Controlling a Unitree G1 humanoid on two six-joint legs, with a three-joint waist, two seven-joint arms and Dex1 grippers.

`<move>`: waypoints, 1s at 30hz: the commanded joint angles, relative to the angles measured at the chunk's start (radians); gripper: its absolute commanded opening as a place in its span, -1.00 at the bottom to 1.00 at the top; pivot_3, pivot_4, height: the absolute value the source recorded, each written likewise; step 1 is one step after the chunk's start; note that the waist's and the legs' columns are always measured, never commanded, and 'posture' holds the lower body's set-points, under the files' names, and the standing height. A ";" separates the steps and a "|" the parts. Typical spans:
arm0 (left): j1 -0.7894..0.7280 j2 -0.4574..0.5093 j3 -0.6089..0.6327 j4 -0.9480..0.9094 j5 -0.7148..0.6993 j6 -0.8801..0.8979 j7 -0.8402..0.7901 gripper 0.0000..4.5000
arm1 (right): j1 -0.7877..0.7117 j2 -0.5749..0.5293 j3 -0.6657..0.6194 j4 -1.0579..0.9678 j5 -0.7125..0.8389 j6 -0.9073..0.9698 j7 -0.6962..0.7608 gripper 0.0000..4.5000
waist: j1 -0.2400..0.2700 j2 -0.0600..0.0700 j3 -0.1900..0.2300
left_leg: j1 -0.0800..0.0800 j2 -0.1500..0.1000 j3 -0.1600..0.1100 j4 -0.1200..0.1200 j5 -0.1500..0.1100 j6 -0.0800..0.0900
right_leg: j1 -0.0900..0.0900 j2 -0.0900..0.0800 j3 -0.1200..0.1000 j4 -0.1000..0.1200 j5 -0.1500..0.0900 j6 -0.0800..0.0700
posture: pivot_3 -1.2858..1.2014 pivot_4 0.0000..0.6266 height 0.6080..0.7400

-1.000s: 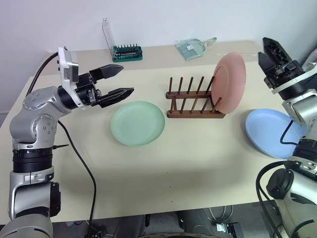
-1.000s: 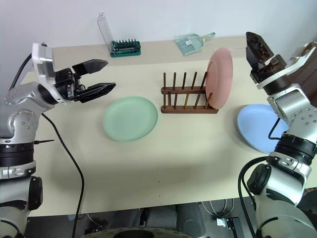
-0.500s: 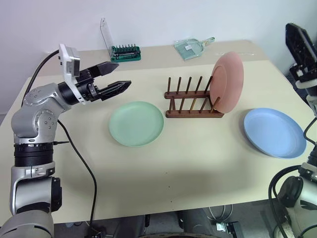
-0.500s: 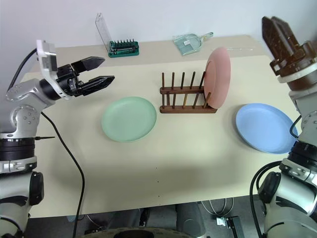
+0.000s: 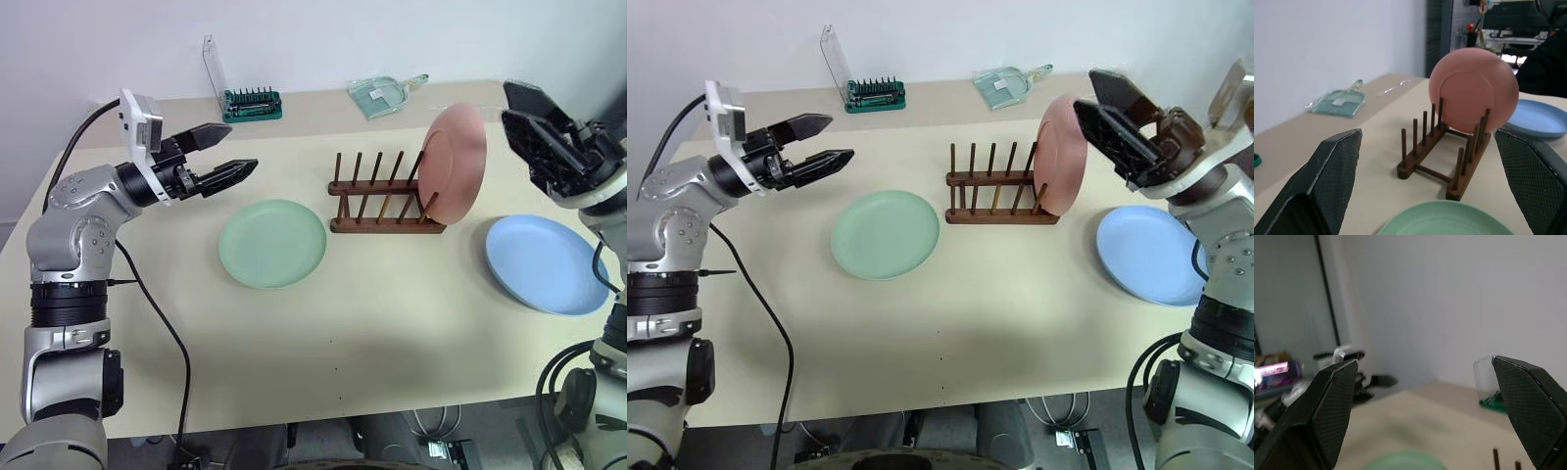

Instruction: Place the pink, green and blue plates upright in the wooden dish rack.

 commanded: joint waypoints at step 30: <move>-0.633 0.103 -0.131 0.950 0.288 0.880 0.094 1.00 | 0.072 0.009 0.095 -0.126 -0.062 -0.077 0.080 0.99 | -0.005 -0.003 0.002 | -0.001 -0.002 -0.001 0.001 0.000 0.000 | 0.000 0.001 -0.001 0.001 0.000 0.001 | 0.03 -0.52 1.00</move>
